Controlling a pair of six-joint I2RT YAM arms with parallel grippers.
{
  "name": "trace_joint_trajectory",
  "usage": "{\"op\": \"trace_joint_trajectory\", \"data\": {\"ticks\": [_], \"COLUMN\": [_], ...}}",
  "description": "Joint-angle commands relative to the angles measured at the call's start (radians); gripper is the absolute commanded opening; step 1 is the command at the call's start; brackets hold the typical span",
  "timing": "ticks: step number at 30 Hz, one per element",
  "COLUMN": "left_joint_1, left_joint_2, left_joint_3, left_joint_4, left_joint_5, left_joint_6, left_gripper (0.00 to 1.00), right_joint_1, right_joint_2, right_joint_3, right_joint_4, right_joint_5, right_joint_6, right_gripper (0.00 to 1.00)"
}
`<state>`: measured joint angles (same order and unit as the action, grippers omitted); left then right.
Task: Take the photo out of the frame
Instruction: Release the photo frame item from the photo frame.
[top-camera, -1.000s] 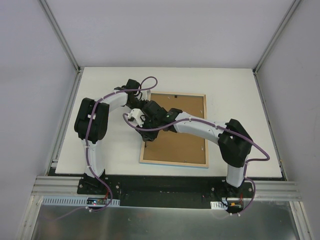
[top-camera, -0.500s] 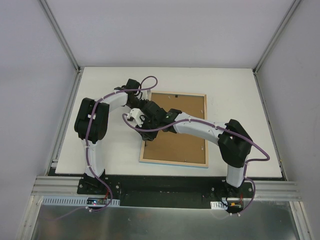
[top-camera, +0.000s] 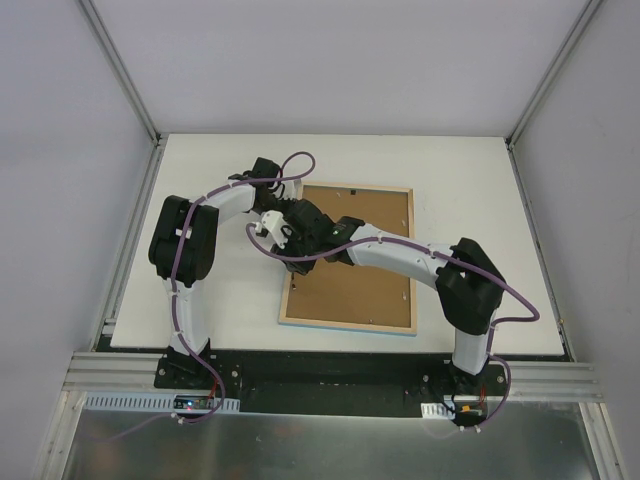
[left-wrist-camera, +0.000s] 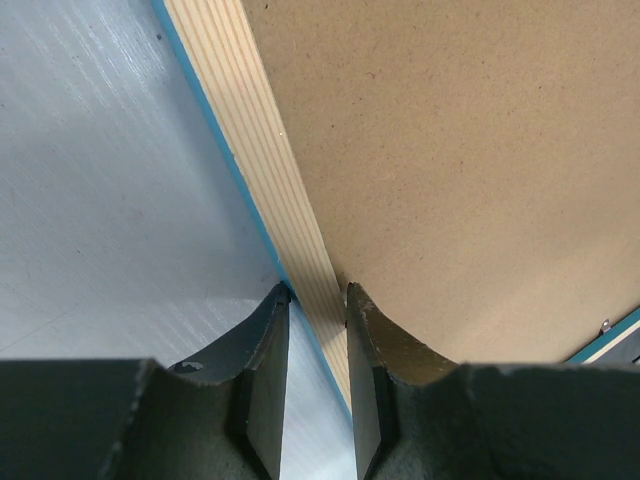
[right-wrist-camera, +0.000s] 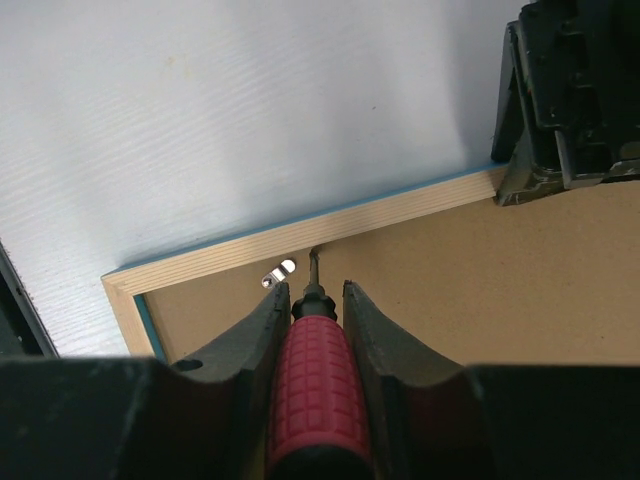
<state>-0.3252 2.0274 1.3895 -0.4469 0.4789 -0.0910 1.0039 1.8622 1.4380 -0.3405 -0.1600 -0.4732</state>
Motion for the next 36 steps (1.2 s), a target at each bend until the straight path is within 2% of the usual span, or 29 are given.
{"op": "trace_joint_trajectory", "data": {"ticks": [1,8,16,36], "left_joint_1": [0.008,0.009,0.009,0.011], "left_joint_2": [0.056,0.056,0.056,0.056], "left_joint_3": [-0.032,-0.032,-0.032,-0.033], "left_joint_4": [-0.026,-0.027,-0.026,-0.026], "left_joint_5": [-0.040,-0.037,-0.037,-0.036], "left_joint_6": [0.033,0.033,0.033,0.031], "left_gripper": [0.00,0.00,0.00,0.00], "right_joint_1": [-0.005,-0.007,-0.007,-0.005], "right_joint_2": [-0.011,-0.012,-0.024,-0.018], "right_joint_3": [0.021,0.027,0.062,0.076], "right_joint_4": [0.005,-0.011,-0.066,-0.078], "right_joint_5": [0.053,0.033,-0.084,-0.121], "right_joint_6": [-0.021,-0.024,-0.007,0.013], "right_gripper": [0.01,0.01,0.01,0.01]}}
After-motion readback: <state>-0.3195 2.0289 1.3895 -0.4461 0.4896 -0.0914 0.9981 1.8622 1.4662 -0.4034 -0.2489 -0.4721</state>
